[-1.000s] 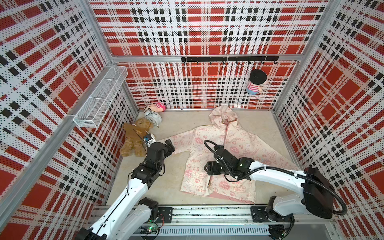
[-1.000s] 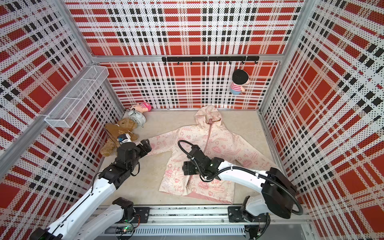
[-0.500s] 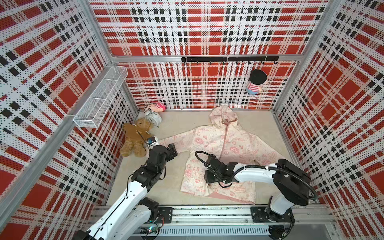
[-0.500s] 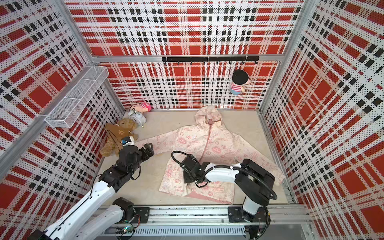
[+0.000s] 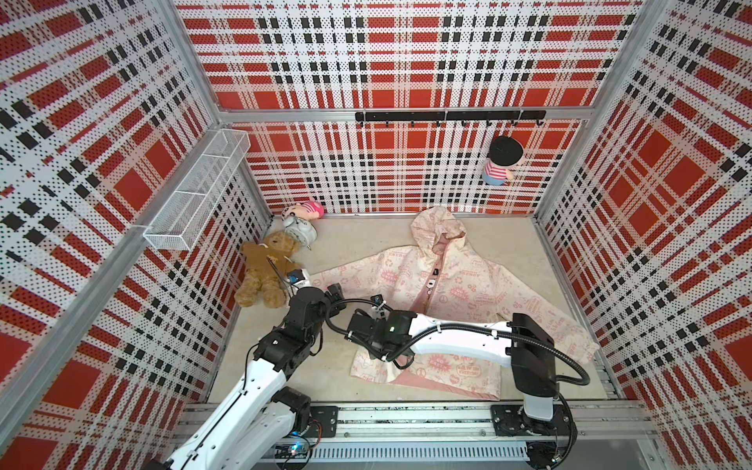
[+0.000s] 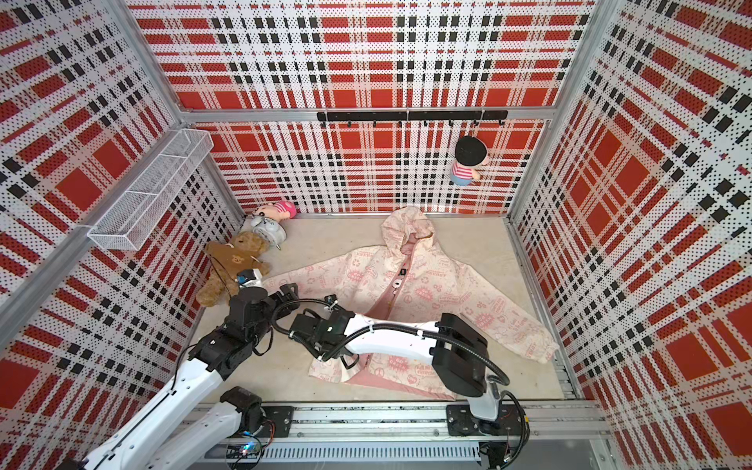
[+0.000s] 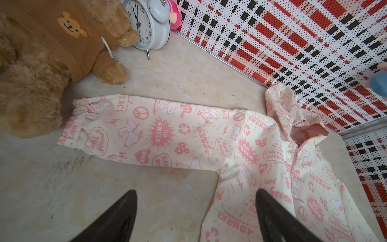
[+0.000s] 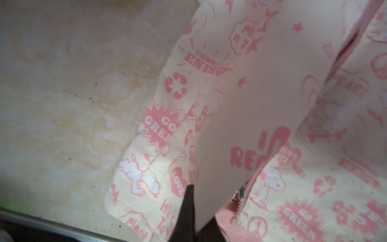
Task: Unzip the jacket
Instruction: Smooth out the jacket at the center of the board.
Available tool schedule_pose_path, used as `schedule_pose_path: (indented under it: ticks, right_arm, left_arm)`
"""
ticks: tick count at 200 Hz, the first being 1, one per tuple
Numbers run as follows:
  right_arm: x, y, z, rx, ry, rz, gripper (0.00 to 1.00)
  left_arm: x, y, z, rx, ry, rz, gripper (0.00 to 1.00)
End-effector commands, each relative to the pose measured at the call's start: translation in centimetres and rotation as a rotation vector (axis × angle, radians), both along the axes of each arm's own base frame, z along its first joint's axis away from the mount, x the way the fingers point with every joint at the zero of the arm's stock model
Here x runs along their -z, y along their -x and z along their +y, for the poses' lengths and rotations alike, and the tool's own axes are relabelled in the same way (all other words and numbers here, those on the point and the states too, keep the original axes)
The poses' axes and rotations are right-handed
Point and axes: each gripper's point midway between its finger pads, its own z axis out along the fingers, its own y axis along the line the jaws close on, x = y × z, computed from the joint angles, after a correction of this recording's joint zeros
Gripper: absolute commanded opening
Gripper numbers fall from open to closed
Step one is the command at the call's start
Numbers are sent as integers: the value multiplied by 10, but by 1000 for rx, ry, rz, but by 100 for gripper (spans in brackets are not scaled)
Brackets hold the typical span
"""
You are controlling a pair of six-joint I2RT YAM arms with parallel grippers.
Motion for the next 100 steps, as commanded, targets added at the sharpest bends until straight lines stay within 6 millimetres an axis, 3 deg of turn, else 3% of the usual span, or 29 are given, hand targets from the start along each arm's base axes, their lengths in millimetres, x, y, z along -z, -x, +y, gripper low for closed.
schedule_pose_path:
  ticks: [1,10,14,16,20,25,46,60,71,100]
  right_arm:
    - [3,10,-73,118,356,-11,0]
    - [5,13,-81,127,400,0,1]
    - [6,14,-83,125,412,7,14]
    - [8,15,-84,123,415,12,16]
    - [10,16,-84,118,414,24,35]
    - [13,19,-83,110,398,37,48]
    - [19,27,-65,67,216,86,76]
    - [16,28,-46,39,42,96,83]
    - [2,25,-42,35,-71,85,84]
    - [-25,-12,-77,92,-229,24,79]
  left_arm:
    - [-5,3,-4,35,-5,-10,90]
    - [-6,4,-4,37,0,-15,90]
    - [-6,4,-4,38,-1,-14,90]
    - [-6,4,-4,38,0,-15,90]
    - [-7,4,-5,41,1,-16,90]
    - [-7,4,-5,43,1,-16,91]
    - [-7,4,-5,41,-2,-12,93]
    - [-7,4,-3,33,-6,-10,93]
    - [-8,4,-2,29,-8,-10,93]
    - [-11,3,-2,34,-19,-10,93]
